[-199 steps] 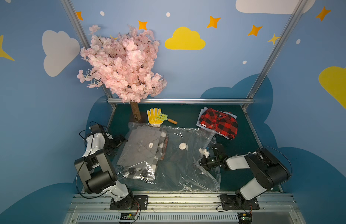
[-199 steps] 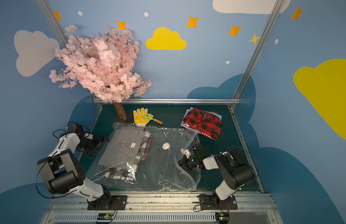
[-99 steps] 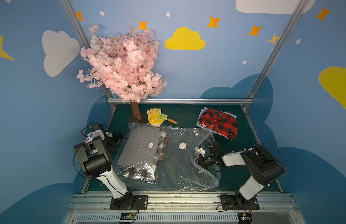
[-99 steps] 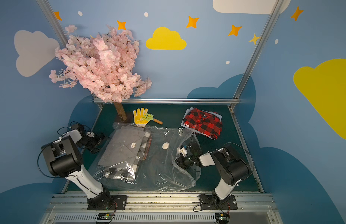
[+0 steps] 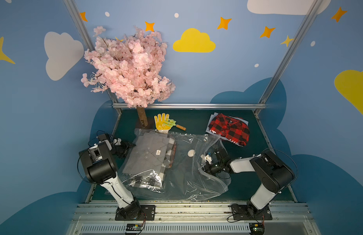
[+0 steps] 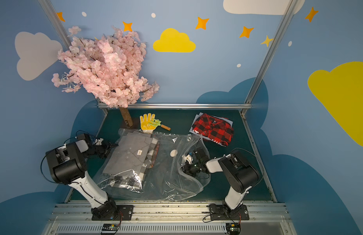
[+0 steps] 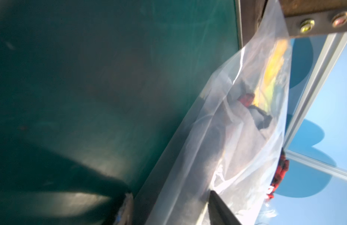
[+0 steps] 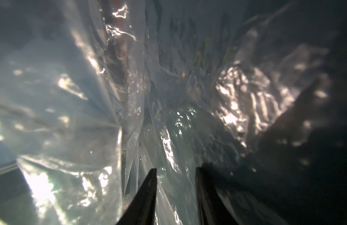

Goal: Take the shirt out of the vacuum bag
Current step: Adjust the vacuum bag at the center of the board.

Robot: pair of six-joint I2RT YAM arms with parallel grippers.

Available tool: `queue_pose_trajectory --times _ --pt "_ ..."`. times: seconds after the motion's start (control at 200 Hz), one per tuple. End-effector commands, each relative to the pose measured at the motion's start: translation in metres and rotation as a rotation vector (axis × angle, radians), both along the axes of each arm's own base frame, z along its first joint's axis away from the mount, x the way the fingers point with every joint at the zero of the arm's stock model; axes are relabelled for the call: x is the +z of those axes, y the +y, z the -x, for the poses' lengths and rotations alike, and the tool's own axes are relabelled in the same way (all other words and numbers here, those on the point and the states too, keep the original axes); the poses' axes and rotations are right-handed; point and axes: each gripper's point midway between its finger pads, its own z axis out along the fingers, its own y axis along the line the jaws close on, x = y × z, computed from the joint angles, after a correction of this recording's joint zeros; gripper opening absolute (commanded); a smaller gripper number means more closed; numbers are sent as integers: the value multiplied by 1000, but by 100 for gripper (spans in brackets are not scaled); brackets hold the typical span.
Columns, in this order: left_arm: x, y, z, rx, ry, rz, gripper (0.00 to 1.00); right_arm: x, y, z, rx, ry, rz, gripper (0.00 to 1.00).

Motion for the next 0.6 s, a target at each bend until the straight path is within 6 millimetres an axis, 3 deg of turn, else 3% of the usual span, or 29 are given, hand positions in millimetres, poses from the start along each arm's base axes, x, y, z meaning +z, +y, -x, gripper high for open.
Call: queue_pose_trajectory --times 0.0,0.165,0.29,0.596 --pt "5 -7 -3 -18 -28 38 46 -23 -6 8 -1 33 102 35" --pt "22 -5 -7 -14 -67 31 32 -27 -5 12 15 36 124 35" --pt "34 -6 -8 -13 -91 25 13 -30 -6 13 19 40 133 35" --pt "63 -10 -6 -7 -154 13 10 -37 -1 15 32 53 144 34"
